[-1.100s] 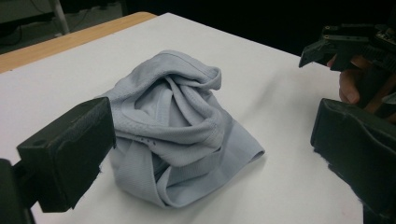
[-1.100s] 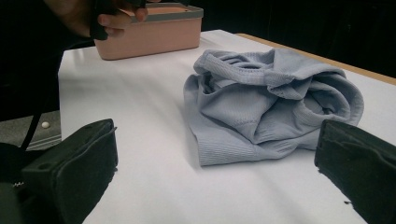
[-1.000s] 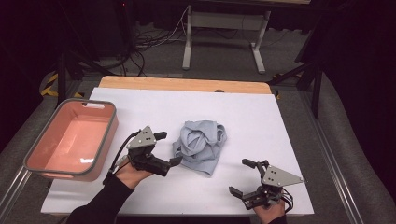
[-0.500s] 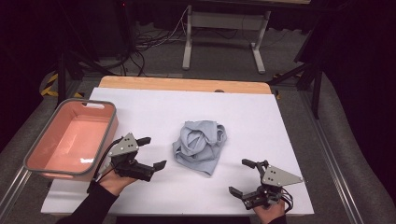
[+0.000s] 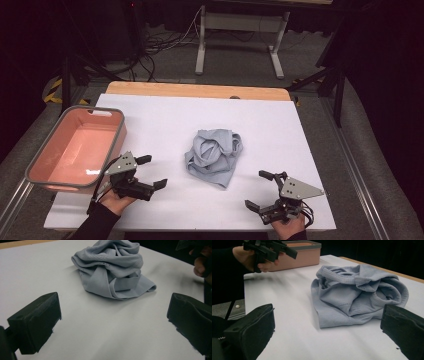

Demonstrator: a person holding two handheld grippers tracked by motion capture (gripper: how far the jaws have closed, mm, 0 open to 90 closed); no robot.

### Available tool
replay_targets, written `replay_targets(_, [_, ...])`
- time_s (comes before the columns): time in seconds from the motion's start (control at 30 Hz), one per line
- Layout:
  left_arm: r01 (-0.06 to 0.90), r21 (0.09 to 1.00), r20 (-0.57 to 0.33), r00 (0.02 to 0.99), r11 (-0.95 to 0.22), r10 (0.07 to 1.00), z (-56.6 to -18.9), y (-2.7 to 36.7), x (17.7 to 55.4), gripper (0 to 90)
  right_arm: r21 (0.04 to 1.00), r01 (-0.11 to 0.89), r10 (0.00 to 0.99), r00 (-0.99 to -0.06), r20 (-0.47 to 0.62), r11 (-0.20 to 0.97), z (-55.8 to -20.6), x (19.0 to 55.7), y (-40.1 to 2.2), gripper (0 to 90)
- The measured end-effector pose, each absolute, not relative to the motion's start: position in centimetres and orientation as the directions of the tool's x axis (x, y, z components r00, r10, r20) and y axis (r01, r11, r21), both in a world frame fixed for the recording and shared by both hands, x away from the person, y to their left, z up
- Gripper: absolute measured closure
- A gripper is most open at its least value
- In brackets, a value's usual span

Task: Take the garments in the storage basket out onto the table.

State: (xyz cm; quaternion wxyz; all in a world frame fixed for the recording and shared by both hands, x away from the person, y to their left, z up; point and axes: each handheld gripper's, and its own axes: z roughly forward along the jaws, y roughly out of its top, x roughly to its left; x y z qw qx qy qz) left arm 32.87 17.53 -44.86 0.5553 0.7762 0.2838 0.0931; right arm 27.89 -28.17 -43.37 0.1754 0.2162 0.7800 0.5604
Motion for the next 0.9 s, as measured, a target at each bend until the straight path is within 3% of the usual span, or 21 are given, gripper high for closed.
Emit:
replay_targets(0.67, [0.286,0.943,-0.136,0.799,-0.172,0.586,-46.9,19.0,31.6,0.9,0.95,0.135,0.531,-0.847,-0.037,0.28,-43.3,27.8,-28.2,0.1])
replay_targets(0.9, [0.319,0.936,-0.18,0.798,-0.15,0.575,-47.0,19.2,31.7,1.8,0.951,0.134,0.529,-0.848,-0.037,0.28,-43.3,27.9,-28.0,0.1])
